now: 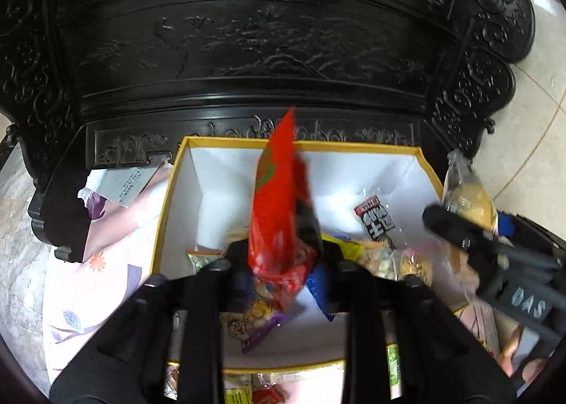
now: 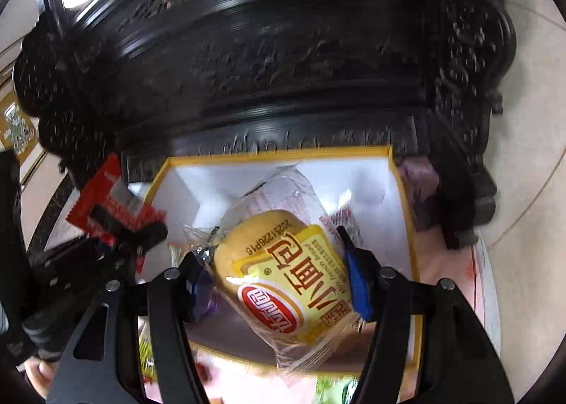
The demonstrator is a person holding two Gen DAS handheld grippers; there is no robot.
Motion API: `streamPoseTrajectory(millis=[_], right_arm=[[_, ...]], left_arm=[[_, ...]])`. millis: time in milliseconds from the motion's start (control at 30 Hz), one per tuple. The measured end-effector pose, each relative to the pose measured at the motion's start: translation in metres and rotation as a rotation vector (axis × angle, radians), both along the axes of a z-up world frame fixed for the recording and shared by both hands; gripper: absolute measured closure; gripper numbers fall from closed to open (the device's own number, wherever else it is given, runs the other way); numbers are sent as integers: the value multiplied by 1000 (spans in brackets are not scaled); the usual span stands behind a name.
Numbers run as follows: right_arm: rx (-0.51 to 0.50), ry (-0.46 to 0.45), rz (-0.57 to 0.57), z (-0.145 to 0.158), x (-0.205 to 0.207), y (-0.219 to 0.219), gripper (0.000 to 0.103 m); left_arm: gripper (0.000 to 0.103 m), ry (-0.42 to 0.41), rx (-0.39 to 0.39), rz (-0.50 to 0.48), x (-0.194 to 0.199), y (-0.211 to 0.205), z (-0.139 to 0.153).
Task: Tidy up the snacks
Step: 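Carry both packs into the yellow box and open both tools, then grasp the yellow-green cracker pack with the left tool while the right tool grasps the peanut bag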
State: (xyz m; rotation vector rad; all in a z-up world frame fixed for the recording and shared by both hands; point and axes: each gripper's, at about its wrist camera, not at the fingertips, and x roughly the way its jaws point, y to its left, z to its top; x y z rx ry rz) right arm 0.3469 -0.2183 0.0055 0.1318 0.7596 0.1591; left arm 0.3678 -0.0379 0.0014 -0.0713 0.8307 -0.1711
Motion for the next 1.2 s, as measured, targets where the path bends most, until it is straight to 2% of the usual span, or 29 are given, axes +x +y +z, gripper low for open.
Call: streamPoseTrajectory(millis=[33,67,133,267,433,467,500,533,633,700,833,1000,1067,1200], right_arm=[[-9,1,-17,2,2,-3,34],[-3,7,-33,3,3,-9,28],[12,22,-24,6,4,-14,28],[6,31,-18,13,-6,-24,28],[38,53,81,10,-56,-18,26],[40,61,116,2,-73,-13,19],[39,74,139,-8,-87,-8,8],[38,86,157,-18,-101,-2,5],[32,171,244,-64,-140,24,4],[20,213,280,-98,-164,47,4],[-73,222,318,-139,-186,88,4],[-215,264,305,-172,-181,115,4],[-266,227,302,-175,-186,122,1],[-237,194,260,-177,-190,120,1]], left_arm=[[10,-9,16,28,-1,2,3],[7,-40,27,57,-5,5,6],[7,-83,26,58,-10,9,13],[7,-93,44,56,-19,15,22],[7,-111,65,55,-59,35,25],[7,-106,73,52,-66,40,22],[7,-99,85,51,-77,44,16],[7,-90,102,59,-91,52,7],[7,-59,109,78,-121,72,-20],[7,-23,85,115,-145,90,-47],[7,37,21,190,-178,120,-86],[7,68,34,232,-203,141,-109],[7,80,33,227,-209,144,-113],[7,94,16,222,-214,142,-119]])
